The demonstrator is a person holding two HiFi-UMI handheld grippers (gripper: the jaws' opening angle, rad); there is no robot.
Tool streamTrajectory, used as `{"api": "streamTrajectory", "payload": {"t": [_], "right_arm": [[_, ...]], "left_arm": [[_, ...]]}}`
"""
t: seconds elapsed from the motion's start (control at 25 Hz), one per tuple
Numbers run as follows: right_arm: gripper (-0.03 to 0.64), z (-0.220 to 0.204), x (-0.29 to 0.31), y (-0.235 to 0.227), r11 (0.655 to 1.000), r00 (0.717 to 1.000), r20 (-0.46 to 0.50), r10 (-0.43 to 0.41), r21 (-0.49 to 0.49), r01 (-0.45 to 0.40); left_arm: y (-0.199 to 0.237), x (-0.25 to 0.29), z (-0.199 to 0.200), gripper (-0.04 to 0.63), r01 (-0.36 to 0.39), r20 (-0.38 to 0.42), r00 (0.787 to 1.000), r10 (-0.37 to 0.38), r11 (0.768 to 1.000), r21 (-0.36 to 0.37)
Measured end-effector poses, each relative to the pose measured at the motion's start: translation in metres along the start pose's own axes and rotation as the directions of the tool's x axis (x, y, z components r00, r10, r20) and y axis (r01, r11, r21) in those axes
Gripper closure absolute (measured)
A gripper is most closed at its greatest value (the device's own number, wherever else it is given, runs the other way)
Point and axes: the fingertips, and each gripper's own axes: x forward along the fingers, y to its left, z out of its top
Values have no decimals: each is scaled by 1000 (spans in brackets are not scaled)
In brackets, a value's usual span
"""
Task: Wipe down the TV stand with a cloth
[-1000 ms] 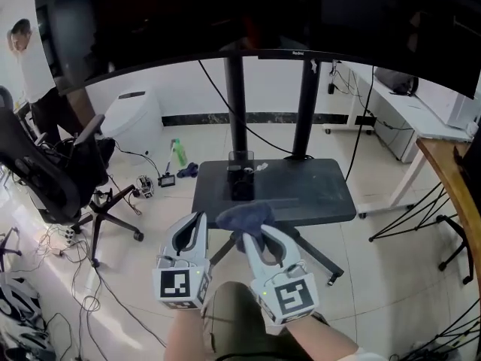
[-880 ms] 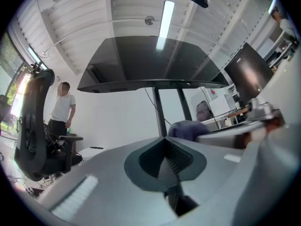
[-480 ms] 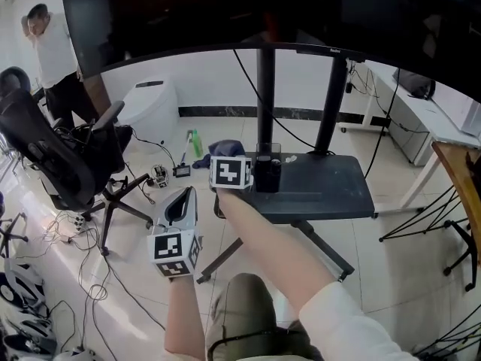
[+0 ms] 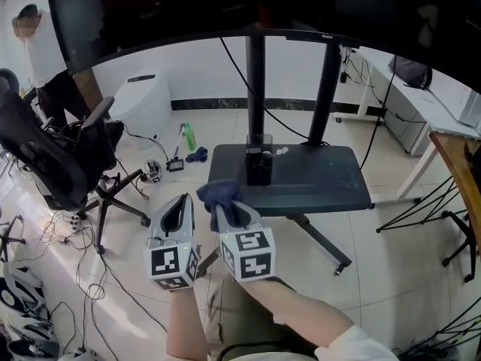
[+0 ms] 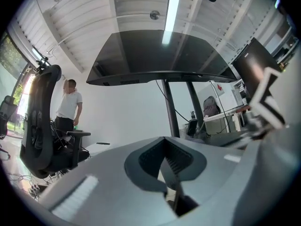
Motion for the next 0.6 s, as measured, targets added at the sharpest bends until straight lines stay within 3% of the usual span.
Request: {"api": "streamTrajectory", "payload": {"t": [0.08,0.2,0.28,0.4,0.48,0.6], "right_arm": [[569,-13,-52,14,1000,999,38,23,-21,-22],[568,-1,-99,12,993,981,192,36,-114,-15],[568,19,-113,-13,992,972,235,-8,-118,36],[568,50,-95,-95,993,961,263,-85,-54,102],[568,69,-64,-152,990,969,206,-137,7,139],[568,61,1,-215,981,986,3,-165,107,164]], "left_arm": [[-13,-6,8,580,10,20,1000,-11,1000,13],[-37,-13,18,580,36,35,999,-37,999,21],[-53,-11,18,580,47,31,998,-48,999,15],[-75,0,21,580,86,28,996,-87,996,19],[-83,5,30,580,107,38,993,-108,994,27],[-87,6,47,580,114,66,991,-116,993,37]]}}
